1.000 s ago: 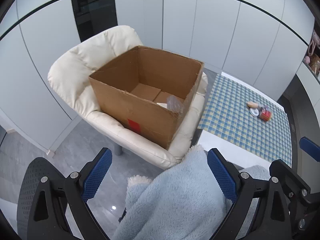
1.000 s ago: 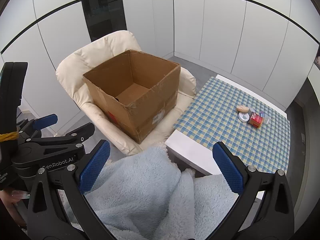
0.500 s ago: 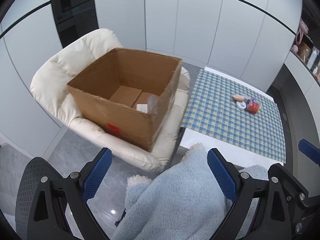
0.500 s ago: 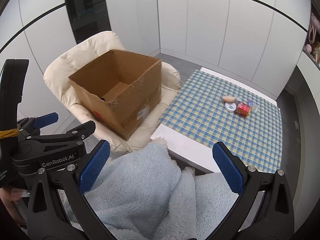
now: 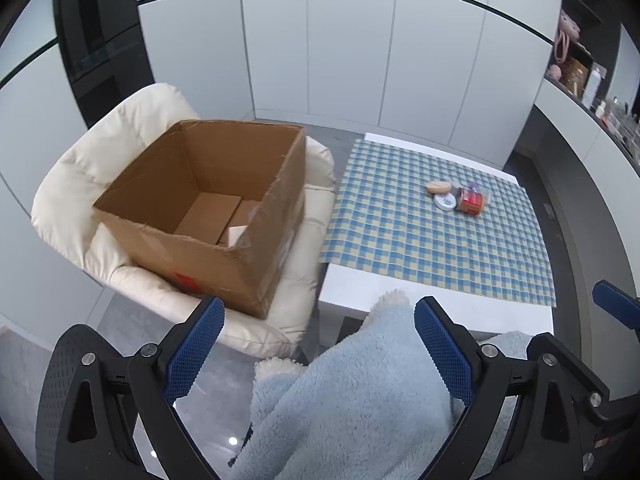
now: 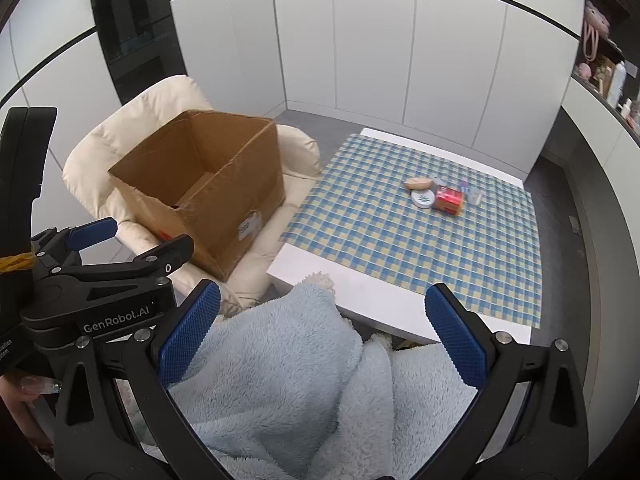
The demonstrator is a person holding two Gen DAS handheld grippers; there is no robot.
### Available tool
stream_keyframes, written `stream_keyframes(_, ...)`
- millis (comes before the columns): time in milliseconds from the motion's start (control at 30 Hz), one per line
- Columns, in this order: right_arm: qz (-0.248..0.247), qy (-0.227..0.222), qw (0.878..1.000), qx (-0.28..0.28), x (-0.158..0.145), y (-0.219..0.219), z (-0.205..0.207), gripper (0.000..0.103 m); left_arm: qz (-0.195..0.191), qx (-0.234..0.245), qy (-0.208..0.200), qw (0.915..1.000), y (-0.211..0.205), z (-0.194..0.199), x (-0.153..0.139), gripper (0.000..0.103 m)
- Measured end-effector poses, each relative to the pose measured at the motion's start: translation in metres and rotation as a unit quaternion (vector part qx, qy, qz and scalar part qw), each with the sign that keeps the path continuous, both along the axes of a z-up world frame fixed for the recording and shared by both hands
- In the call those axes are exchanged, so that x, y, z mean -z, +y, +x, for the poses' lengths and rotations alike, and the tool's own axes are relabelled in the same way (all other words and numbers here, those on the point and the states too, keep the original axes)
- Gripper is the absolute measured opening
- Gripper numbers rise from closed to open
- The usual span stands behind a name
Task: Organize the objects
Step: 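Move both open tools toward the checked table with the cosmetics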
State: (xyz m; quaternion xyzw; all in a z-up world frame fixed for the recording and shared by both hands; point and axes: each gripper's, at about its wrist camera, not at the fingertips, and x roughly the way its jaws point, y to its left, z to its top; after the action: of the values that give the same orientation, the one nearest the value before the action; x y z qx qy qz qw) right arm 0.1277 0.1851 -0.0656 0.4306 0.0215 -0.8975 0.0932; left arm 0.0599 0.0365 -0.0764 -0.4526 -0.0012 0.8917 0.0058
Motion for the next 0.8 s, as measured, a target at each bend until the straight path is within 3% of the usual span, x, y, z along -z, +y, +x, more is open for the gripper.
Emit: stream_keyframes(800, -0.014, -0.011, 0.992, 0.127, 0.010, 0.098, 0.019, 0.103, -0.008, 0.108, -0.009, 0.9941, 0.088, -0.010, 0.009, 0.096)
